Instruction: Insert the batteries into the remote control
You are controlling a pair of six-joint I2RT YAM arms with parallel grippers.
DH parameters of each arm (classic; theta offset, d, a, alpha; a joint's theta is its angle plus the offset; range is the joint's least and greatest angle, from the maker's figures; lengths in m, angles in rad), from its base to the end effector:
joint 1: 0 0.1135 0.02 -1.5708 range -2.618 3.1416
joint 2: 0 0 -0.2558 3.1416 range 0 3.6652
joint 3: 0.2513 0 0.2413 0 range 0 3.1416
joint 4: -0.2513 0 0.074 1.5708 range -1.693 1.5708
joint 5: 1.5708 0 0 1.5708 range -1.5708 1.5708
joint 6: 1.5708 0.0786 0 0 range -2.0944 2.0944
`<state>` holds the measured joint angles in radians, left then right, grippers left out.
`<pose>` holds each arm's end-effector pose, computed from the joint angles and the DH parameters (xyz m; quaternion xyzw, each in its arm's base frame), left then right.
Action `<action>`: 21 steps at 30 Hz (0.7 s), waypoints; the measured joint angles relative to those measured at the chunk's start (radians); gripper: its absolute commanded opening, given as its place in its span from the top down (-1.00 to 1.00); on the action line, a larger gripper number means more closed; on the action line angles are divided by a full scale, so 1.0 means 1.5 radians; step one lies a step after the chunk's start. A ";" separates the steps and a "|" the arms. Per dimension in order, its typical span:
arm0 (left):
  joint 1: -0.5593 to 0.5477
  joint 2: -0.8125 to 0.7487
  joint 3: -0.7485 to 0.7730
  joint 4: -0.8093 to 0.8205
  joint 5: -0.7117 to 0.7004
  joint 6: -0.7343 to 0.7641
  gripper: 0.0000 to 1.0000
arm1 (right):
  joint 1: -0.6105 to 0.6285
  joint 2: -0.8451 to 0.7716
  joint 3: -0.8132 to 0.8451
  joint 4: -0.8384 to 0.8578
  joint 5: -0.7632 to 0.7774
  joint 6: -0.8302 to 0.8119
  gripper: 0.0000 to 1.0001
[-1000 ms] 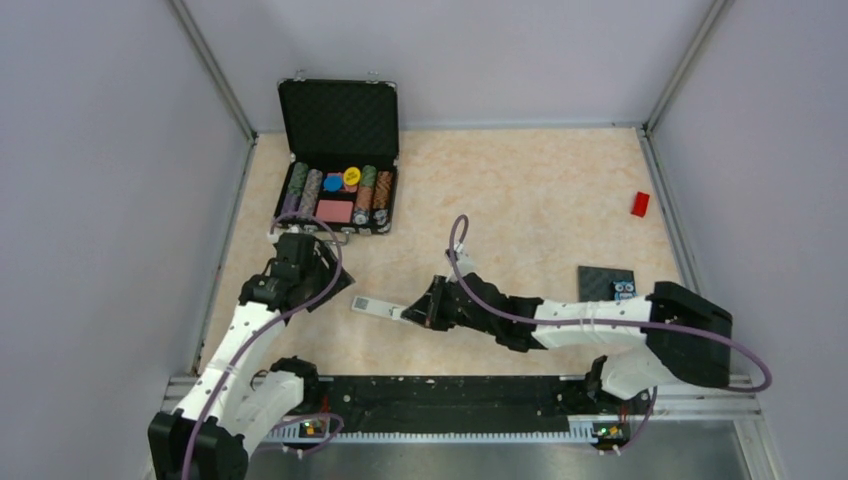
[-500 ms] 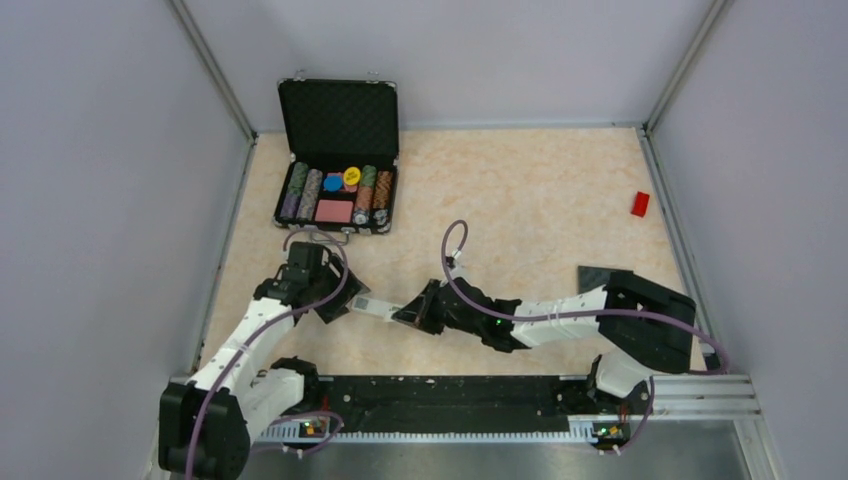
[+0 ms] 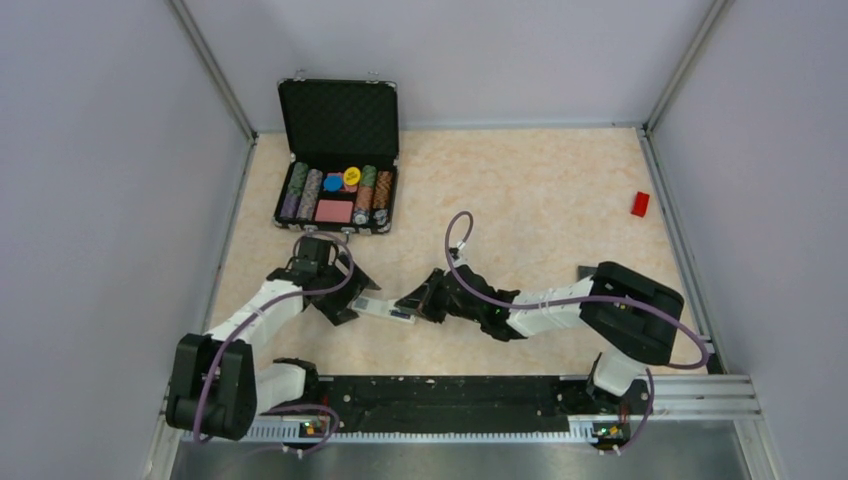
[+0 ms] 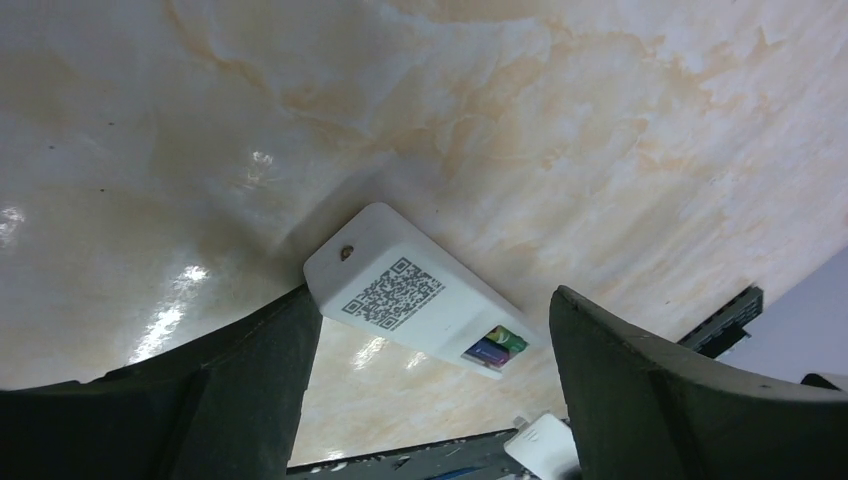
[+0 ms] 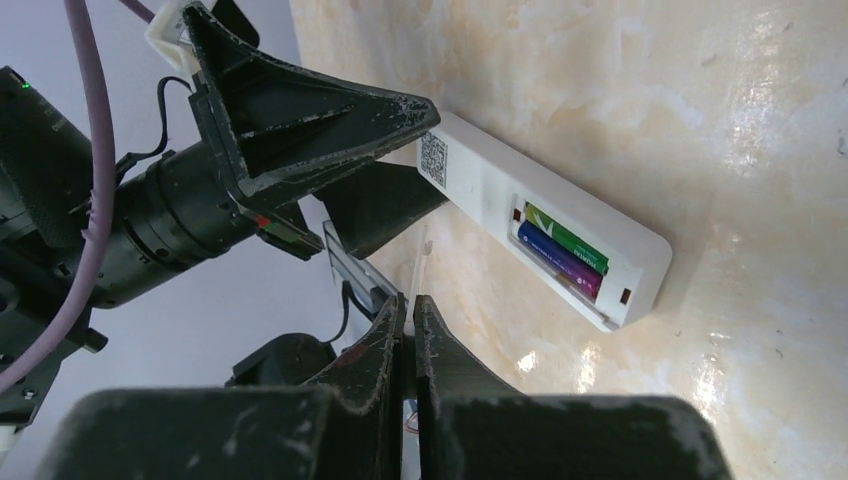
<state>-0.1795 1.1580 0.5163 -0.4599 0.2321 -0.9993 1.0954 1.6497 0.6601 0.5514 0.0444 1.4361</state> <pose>0.2020 -0.0550 0.1218 -0.3603 0.8968 -0.2220 0.1293 0.1664 0.3156 0.1414 0.1548 0.8295 0.5060 0.1790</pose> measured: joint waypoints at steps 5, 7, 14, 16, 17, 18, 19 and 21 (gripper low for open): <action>0.002 0.043 0.017 0.004 0.025 -0.040 -0.61 | -0.013 0.016 0.000 0.007 -0.026 -0.002 1.00; 0.002 0.052 0.021 0.005 0.030 -0.054 -0.56 | -0.016 0.025 0.000 0.007 -0.037 -0.002 1.00; 0.003 0.069 0.023 0.002 0.036 -0.091 -0.36 | -0.018 0.041 -0.004 0.021 -0.056 -0.002 1.00; 0.003 0.072 0.023 -0.002 0.034 -0.099 -0.22 | -0.018 0.046 -0.007 0.029 -0.056 -0.002 1.00; 0.003 0.074 0.023 -0.004 0.034 -0.104 -0.13 | -0.018 0.047 -0.009 0.034 -0.056 -0.002 1.00; 0.003 0.077 0.023 -0.007 0.033 -0.108 -0.09 | -0.018 0.049 -0.014 0.043 -0.053 -0.002 1.00; 0.003 0.079 0.023 -0.009 0.032 -0.115 -0.05 | -0.019 0.051 -0.021 0.052 -0.048 -0.002 1.00; 0.004 0.084 0.022 -0.013 0.032 -0.126 0.03 | -0.019 0.054 -0.032 0.070 -0.037 -0.003 1.00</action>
<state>-0.1741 1.2839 0.5495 -0.4789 0.2798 -1.1881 1.0672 1.7306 0.6117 0.6571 -0.0113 1.4319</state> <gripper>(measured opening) 0.535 0.015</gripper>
